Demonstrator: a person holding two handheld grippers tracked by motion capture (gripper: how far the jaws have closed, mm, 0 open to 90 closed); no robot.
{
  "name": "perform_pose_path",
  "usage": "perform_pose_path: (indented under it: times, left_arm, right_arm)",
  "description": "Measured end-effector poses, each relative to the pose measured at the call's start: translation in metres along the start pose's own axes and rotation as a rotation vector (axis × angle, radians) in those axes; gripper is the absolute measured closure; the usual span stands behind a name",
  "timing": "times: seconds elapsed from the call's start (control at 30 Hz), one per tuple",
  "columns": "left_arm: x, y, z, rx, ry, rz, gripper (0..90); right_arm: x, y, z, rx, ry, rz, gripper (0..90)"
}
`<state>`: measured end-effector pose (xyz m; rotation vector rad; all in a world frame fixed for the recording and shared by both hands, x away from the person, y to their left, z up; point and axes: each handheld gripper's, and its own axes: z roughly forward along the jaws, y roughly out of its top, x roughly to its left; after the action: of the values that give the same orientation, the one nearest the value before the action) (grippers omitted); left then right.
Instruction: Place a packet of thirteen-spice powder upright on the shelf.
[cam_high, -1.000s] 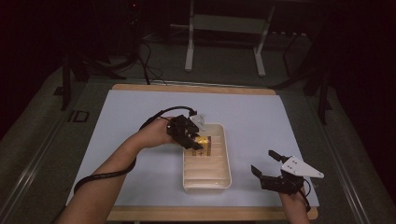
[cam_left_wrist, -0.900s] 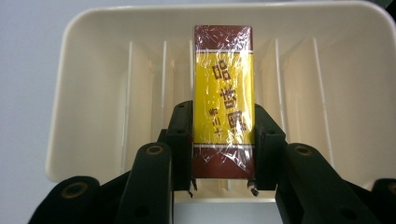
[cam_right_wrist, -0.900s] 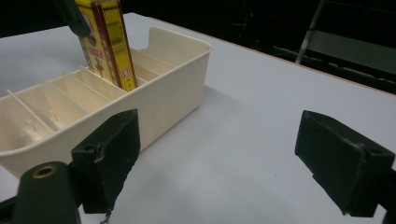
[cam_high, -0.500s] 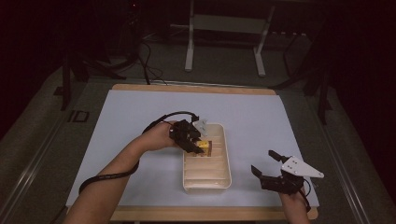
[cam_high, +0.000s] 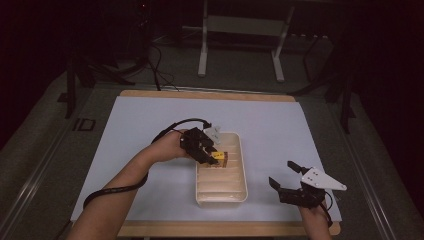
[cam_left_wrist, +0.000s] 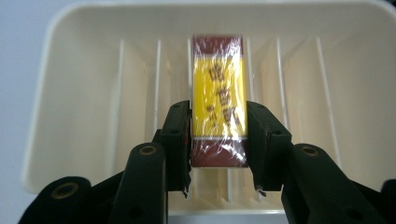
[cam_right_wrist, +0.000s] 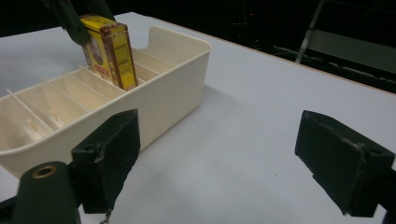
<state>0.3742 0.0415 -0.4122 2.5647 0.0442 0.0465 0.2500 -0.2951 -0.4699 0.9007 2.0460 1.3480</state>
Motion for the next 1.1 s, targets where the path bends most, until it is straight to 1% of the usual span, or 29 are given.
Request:
perform_pose_path:
  times: [0.03,0.17,0.2,0.27,0.3,0.37,0.4,0.43,0.5,0.57,0.67,0.7,0.73,0.77,0.83,0.87,0.9,0.93,0.97,1.0,1.03,1.1]
  left_arm:
    - [-0.001,0.001,-0.002,0.001,0.01,0.002,63.4]
    - [-0.003,0.003,-0.011,-0.01,0.012,0.0,63.5]
    - [-0.004,0.003,-0.013,-0.018,0.018,0.002,63.5]
    - [-0.005,0.003,-0.018,-0.028,0.017,0.0,63.8]
    - [-0.006,0.003,-0.02,-0.032,0.03,0.001,63.8]
    - [-0.006,0.003,-0.025,-0.052,0.025,-0.013,63.7]
    - [-0.006,0.003,-0.028,-0.057,0.036,-0.018,63.7]
    - [-0.006,0.002,-0.031,-0.064,0.033,-0.021,63.7]
    - [-0.008,0.002,-0.036,-0.069,0.048,-0.02,63.8]
    - [-0.009,0.001,-0.04,-0.068,0.052,-0.021,63.7]
    - [-0.011,-0.002,-0.045,-0.078,0.065,-0.033,63.5]
    - [-0.012,-0.002,-0.046,-0.08,0.089,-0.038,59.3]
    - [-0.012,-0.004,-0.048,-0.083,0.109,-0.05,51.4]
    - [-0.012,-0.005,-0.049,-0.089,0.111,-0.063,44.6]
    - [-0.013,-0.007,-0.052,-0.104,0.131,-0.071,42.2]
    - [-0.013,-0.008,-0.053,-0.11,0.142,-0.08,37.1]
    - [-0.013,-0.01,-0.055,-0.113,0.149,-0.081,33.4]
    - [-0.013,-0.011,-0.057,-0.122,0.142,-0.095,31.5]
    - [-0.012,-0.013,-0.058,-0.129,0.134,-0.11,27.3]
    - [-0.011,-0.015,-0.06,-0.138,0.107,-0.11,21.0]
    - [-0.01,-0.017,-0.061,-0.146,0.107,-0.124,13.3]
    - [-0.009,-0.023,-0.064,-0.168,0.11,-0.151,11.0]
  right_arm:
    - [0.0,0.0,0.0,0.0,0.0,0.001,14.2]
    - [0.0,0.0,0.0,0.0,0.0,0.002,14.2]
    - [0.0,0.0,0.0,0.001,0.0,0.001,14.2]
    - [0.0,0.0,0.0,-0.001,0.0,0.0,14.2]
    - [0.0,0.0,0.0,-0.001,0.001,0.0,14.2]
    - [0.0,0.0,0.0,-0.001,0.001,0.0,14.2]
    - [0.0,0.0,0.0,-0.001,0.001,0.0,14.2]
    - [0.0,0.0,0.0,-0.001,0.001,0.001,14.2]
    - [0.0,0.0,0.0,-0.001,0.001,0.001,14.2]
    - [0.0,0.0,0.001,0.0,0.001,0.001,14.2]
    - [0.0,0.0,0.001,0.003,0.004,0.008,14.2]
    - [-0.001,0.0,0.001,0.003,0.004,0.008,14.2]
    - [-0.001,0.0,0.001,0.004,0.004,0.008,14.2]
    - [-0.001,-0.001,0.001,0.004,0.003,0.009,14.2]
    - [-0.001,-0.001,0.001,0.004,0.003,0.009,14.2]
    - [-0.001,-0.001,0.001,0.004,0.003,0.008,14.2]
    - [-0.001,-0.001,0.001,0.004,0.003,0.009,14.2]
    - [-0.001,-0.001,0.001,0.005,0.003,0.009,14.2]
    - [-0.001,-0.001,0.001,0.005,0.002,0.008,14.2]
    - [-0.001,-0.001,0.001,0.005,0.002,0.008,14.2]
    - [-0.001,-0.001,0.001,0.005,0.002,0.008,14.2]
    - [0.0,0.0,0.001,0.005,0.001,0.009,14.2]
